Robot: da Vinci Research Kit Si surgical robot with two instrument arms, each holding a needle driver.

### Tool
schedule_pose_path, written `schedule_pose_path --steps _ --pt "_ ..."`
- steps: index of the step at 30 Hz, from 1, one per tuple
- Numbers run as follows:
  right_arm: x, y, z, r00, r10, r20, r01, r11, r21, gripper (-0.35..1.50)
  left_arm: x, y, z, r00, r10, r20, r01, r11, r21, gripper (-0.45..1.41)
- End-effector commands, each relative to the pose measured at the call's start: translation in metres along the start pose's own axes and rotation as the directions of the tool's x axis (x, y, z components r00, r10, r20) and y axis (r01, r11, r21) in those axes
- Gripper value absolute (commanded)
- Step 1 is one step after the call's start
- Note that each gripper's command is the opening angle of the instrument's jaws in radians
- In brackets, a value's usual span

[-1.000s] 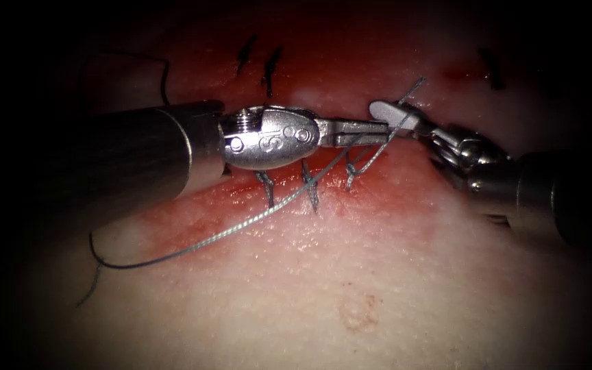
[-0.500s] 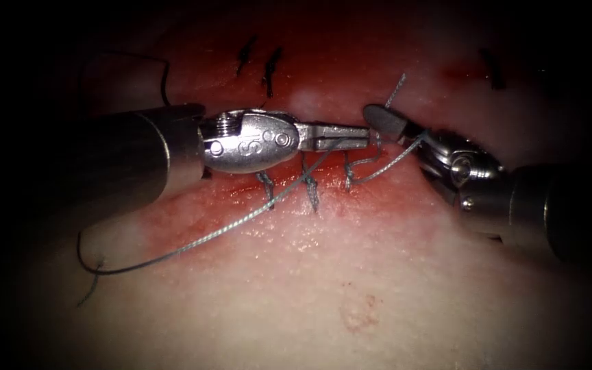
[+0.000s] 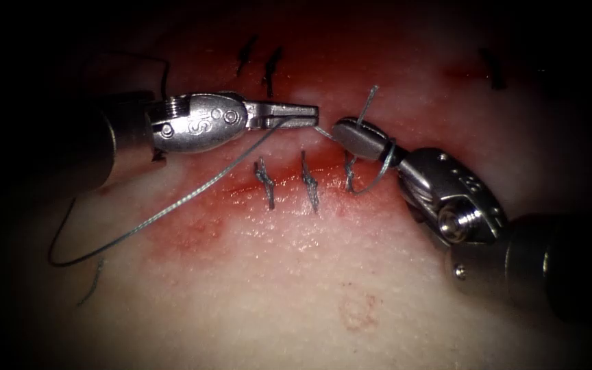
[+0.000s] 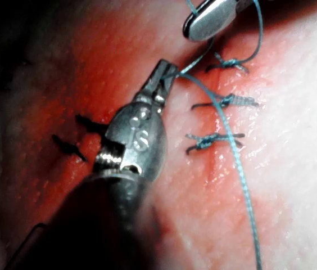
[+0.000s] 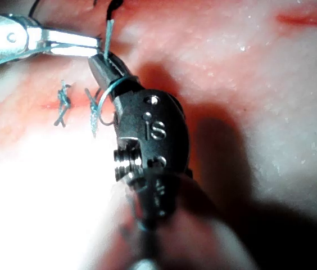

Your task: Wound Closure

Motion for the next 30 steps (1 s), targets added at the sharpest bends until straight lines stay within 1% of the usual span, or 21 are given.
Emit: schedule_pose_path --steps 1,6,10,14,18,21,24,27,30 --pt "-0.0016 -0.0002 0.0001 1.0 -0.006 0.012 0.006 1.0 0.005 -0.35 -0.0006 -0.0008 0.0008 1.0 0.001 0.001 -0.001 1.0 0.002 -0.45" --pt "-0.0029 -0.0001 -0.001 0.998 -0.028 0.056 0.027 0.999 0.021 -0.35 -0.0013 -0.0031 0.0006 1.0 -0.007 0.009 0.007 1.0 0.012 -0.45" --pt "-0.0032 -0.0001 -0.0019 0.997 -0.043 0.07 0.041 0.999 0.033 -0.35 -0.0017 -0.006 0.0002 0.999 -0.03 0.025 0.029 0.999 0.031 -0.45" --pt "-0.0034 -0.0003 -0.0025 0.994 -0.052 0.095 0.046 0.997 0.057 -0.35 -0.002 -0.0089 -0.0001 0.998 -0.021 0.054 0.018 0.998 0.057 -0.45" --pt "-0.0039 -0.0005 -0.003 0.99 -0.063 0.126 0.053 0.995 0.079 -0.35 -0.0021 -0.0114 -0.0004 0.996 -0.005 0.092 -0.003 0.996 0.09 -0.45" --pt "-0.0045 -0.0004 -0.0035 0.985 -0.076 0.154 0.062 0.993 0.098 -0.35 -0.002 -0.0134 -0.0008 0.993 0.007 0.115 -0.022 0.991 0.131 -0.45" --pt "-0.0049 -0.0002 -0.0041 0.983 -0.093 0.161 0.077 0.992 0.1 -0.35 -0.0018 -0.0154 -0.001 0.992 0.018 0.126 -0.041 0.983 0.177 -0.45" --pt "-0.0048 0.0001 -0.0045 0.982 -0.099 0.158 0.085 0.992 0.093 -0.35 -0.0016 -0.0169 -0.0007 0.986 0.047 0.157 -0.077 0.978 0.194 -0.45" --pt "-0.0047 0.0004 -0.0049 0.982 -0.101 0.161 0.087 0.992 0.092 -0.35 -0.0018 -0.0177 0.0001 0.978 0.079 0.192 -0.119 0.971 0.206 -0.45"
